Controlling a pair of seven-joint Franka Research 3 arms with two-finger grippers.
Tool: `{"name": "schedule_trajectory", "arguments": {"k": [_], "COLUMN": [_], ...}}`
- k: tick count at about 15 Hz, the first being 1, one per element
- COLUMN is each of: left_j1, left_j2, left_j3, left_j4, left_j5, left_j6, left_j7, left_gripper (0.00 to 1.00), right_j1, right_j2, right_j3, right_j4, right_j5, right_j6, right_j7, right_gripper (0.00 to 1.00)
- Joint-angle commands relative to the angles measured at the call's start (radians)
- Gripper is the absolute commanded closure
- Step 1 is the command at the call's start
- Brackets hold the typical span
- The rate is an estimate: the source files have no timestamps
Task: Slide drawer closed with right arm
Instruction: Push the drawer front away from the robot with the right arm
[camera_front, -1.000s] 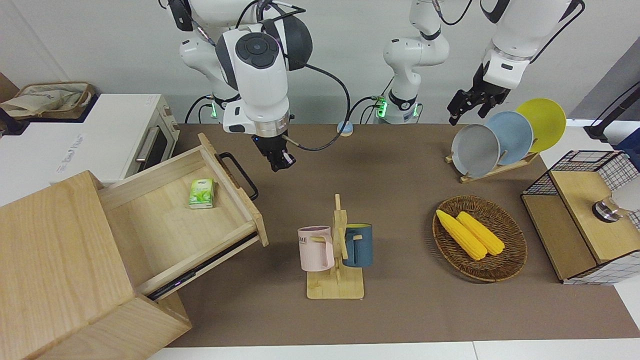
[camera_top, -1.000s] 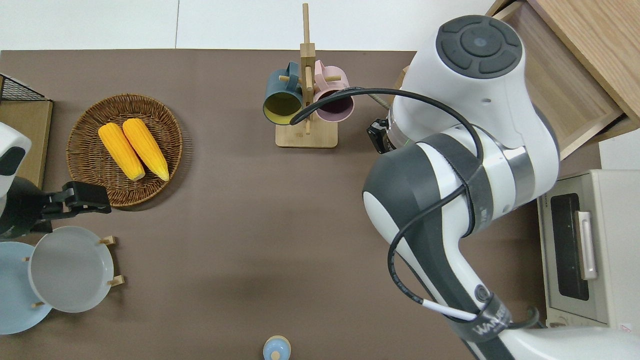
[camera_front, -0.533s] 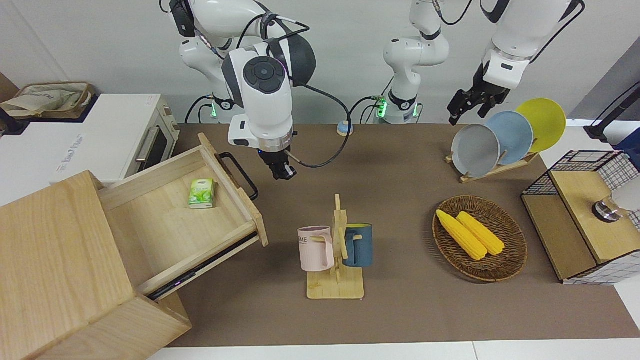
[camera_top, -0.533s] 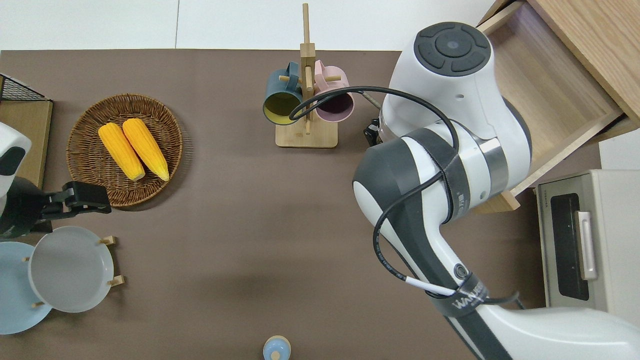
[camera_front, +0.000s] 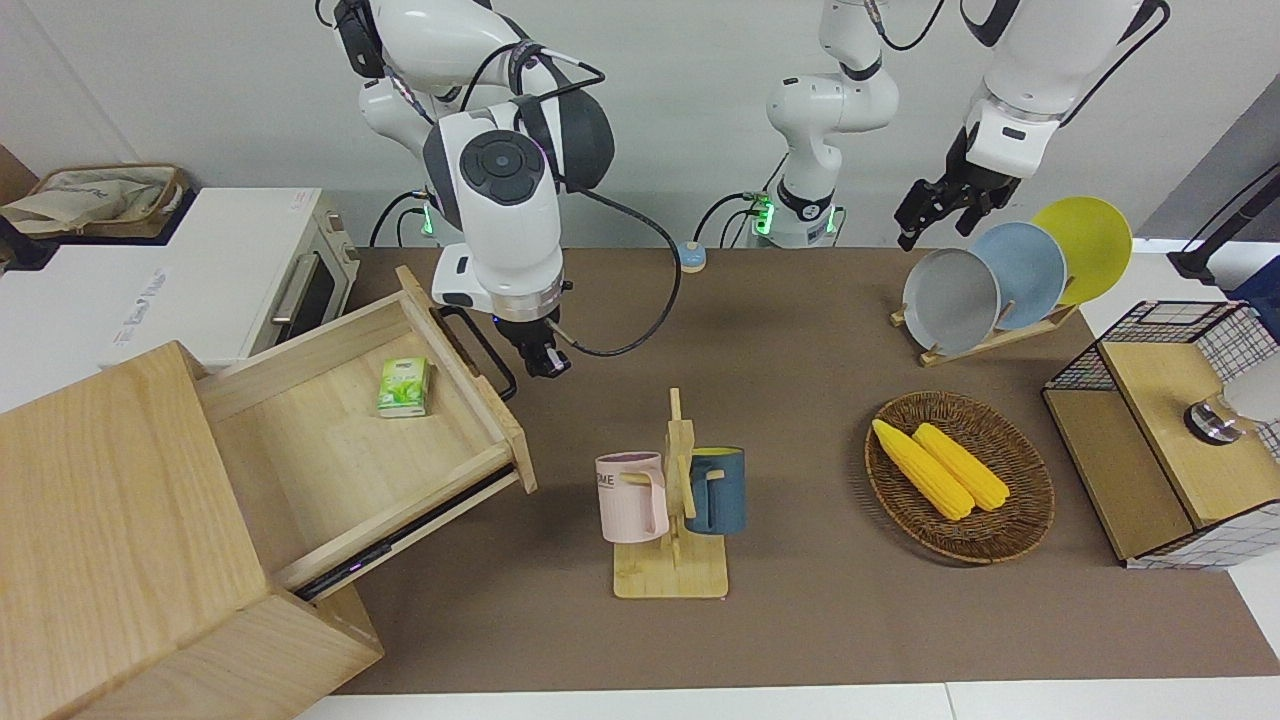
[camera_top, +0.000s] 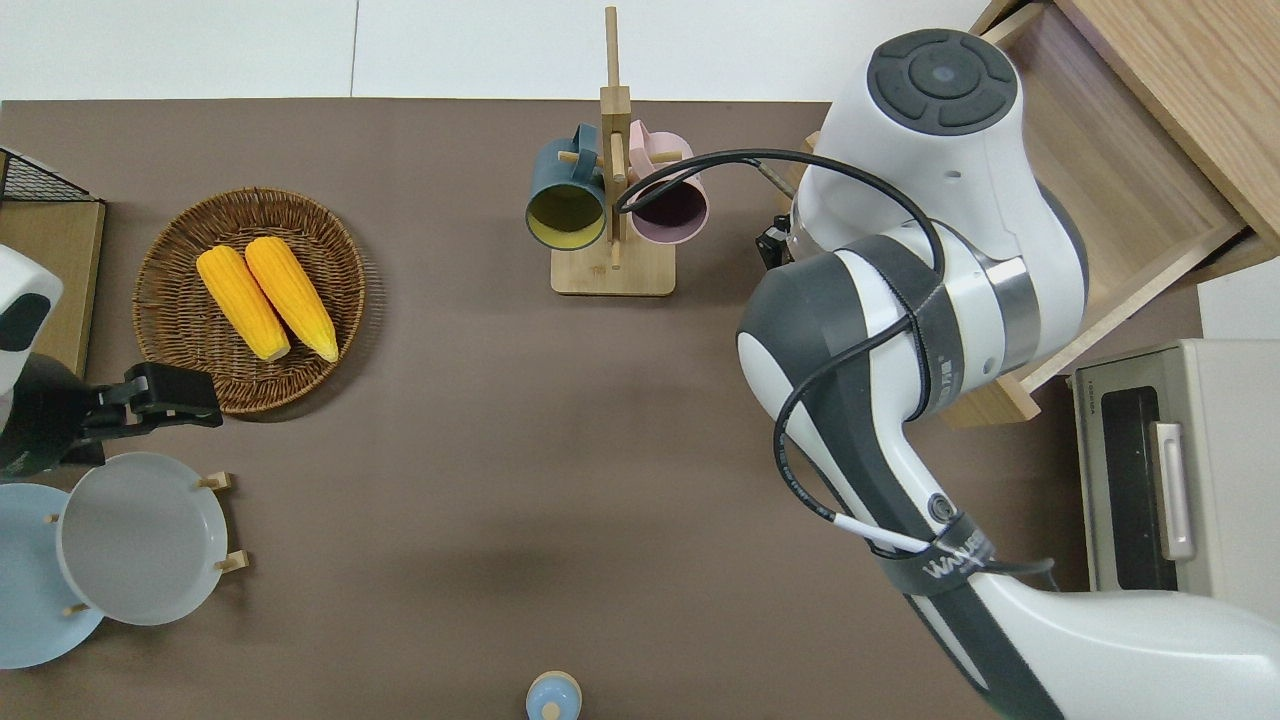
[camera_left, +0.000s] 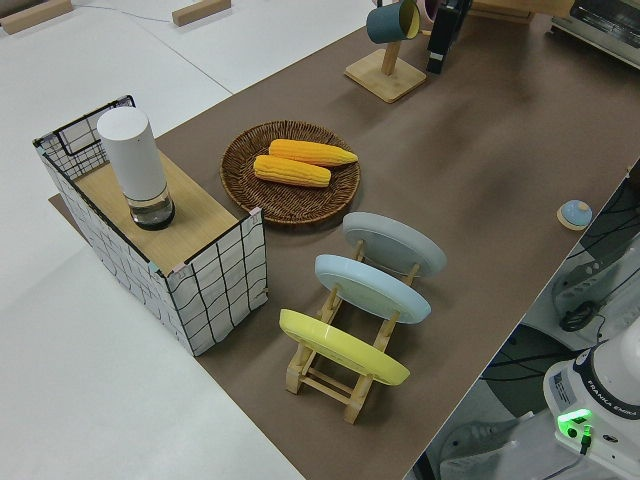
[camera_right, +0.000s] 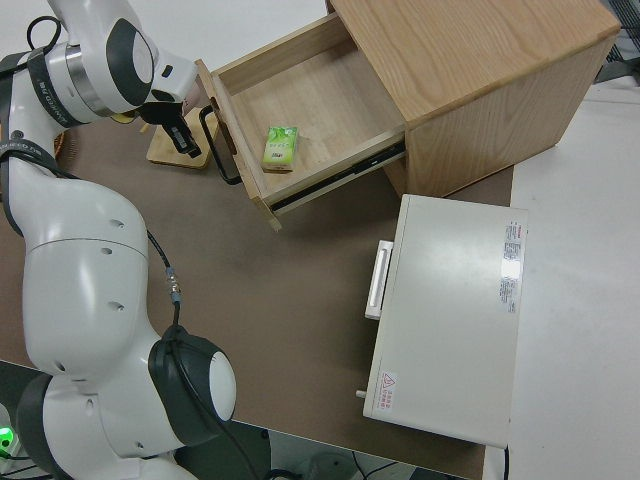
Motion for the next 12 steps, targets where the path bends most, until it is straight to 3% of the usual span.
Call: {"name": "schedule_trajectory", "arguments": {"k": [1, 6, 12], "left_j1": [0.0, 0.0, 0.0], "left_j2": [-0.008, -0.008, -0.008], "left_j3": [0.004, 0.004, 0.004], "left_j4": [0.004, 0.004, 0.004], "left_j5": [-0.001, -0.001, -0.001], "left_j6": [-0.015, -0.015, -0.015], "left_j7": [0.007, 0.007, 0.007], "left_gripper": [0.01, 0.01, 0.01], "right_j1": [-0.017, -0.043, -0.098], "right_j2": [0.034, 0.043, 0.053], "right_j3": [0.015, 0.018, 0.045], "right_j4": [0.014, 0.014, 0.016], "right_j5": [-0.023, -0.023, -0.023], "right_j6": [0.041, 0.066, 0.141], "right_j7": [0.012, 0.009, 0.004], "right_gripper": [1.0, 1.0, 1.0]}}
